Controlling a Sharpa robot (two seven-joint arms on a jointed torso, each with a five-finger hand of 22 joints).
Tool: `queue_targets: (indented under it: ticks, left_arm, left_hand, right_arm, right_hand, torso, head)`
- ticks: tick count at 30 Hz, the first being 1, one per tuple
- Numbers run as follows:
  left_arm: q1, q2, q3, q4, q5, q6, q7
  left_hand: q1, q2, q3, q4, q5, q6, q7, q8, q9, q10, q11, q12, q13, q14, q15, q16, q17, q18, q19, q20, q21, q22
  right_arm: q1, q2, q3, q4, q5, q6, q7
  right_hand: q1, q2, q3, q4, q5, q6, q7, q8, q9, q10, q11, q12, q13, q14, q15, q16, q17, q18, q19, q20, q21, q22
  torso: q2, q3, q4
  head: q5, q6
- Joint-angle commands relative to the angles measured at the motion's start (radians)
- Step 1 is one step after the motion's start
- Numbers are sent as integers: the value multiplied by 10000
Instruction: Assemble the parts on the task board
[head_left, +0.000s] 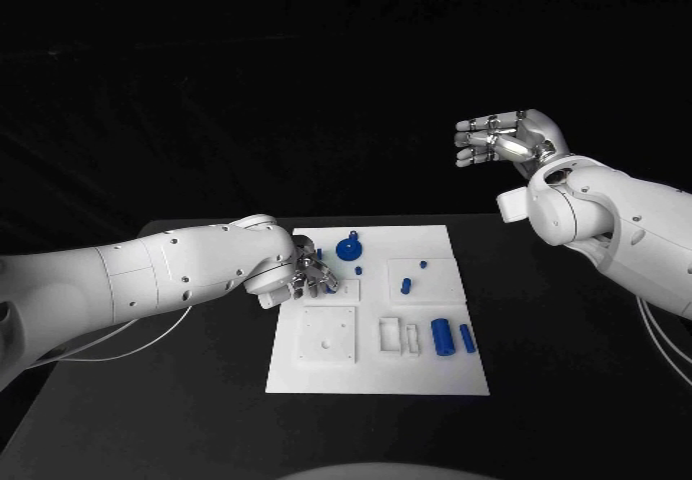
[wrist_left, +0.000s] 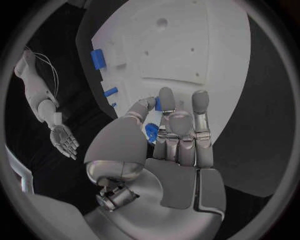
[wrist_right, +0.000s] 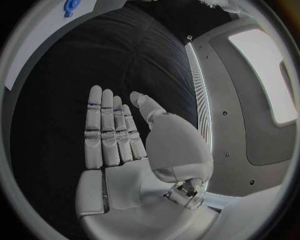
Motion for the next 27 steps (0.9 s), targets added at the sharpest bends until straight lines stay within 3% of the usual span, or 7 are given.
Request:
queue_targets:
  ticks: [1, 15, 21, 27]
  left_arm:
    - [-35, 75, -13, 30, -24, 513, -14]
    - [-33, 155, -12, -62, -7, 397, 15]
    - [-31, 195, -12, -135, -26, 343, 25]
    - [-29, 242, -11, -164, -31, 395, 15]
  left_hand:
    - [2, 97, 632, -621, 18, 1034, -705, 56, 1152, 465, -41, 8, 13, -28, -20, -16, 3, -48, 96, 7, -73, 20]
    - [-44, 175, 557, -482, -183, 1118, -730, 57, 1101, 470, -42, 87, 61, -33, -10, 40, 51, -56, 135, 28, -221, 132]
    - [-23, 179, 558, -477, -193, 1114, -729, 56, 1101, 470, -43, 88, 64, -37, -13, 41, 55, -57, 144, 24, -243, 151]
    - [-1, 185, 564, -477, -192, 1116, -729, 57, 1103, 470, -43, 86, 67, -36, -11, 45, 61, -65, 152, 23, -269, 177]
  right_arm:
    - [5, 37, 4, -19, -197, 153, -55]
    - [3, 133, -14, -147, -340, 152, -176]
    - [2, 181, -29, -209, -357, 227, -218]
    - [-3, 232, -58, -275, -361, 295, -267]
  right_hand:
    - [51, -20, 57, 18, 52, 46, 27, 22, -2, -48, -7, -53, -13, -63, -9, -53, -5, 132, -51, -1, 40, 22]
    - [89, -4, 487, -165, -39, 78, 31, 19, -5, -44, -7, -47, -9, -69, -31, -91, -71, 122, -249, -27, 298, 215]
    - [112, 60, 845, -213, -178, 85, 44, 18, -6, -67, 5, -46, -9, -83, -34, -111, -107, 118, -396, -27, 469, 363]
    - [27, -57, 1233, -188, -193, 95, 44, 20, -4, -71, 5, -18, -7, -76, -38, -103, -123, 121, -537, -34, 678, 546]
  torso:
    - [5, 6, 16]
    - [-2, 0, -1]
    - [4, -1, -2]
    - [6, 7, 13]
  head:
    - [-29, -19]
    - [35, -31]
    - [12, -11]
    - [-50, -10]
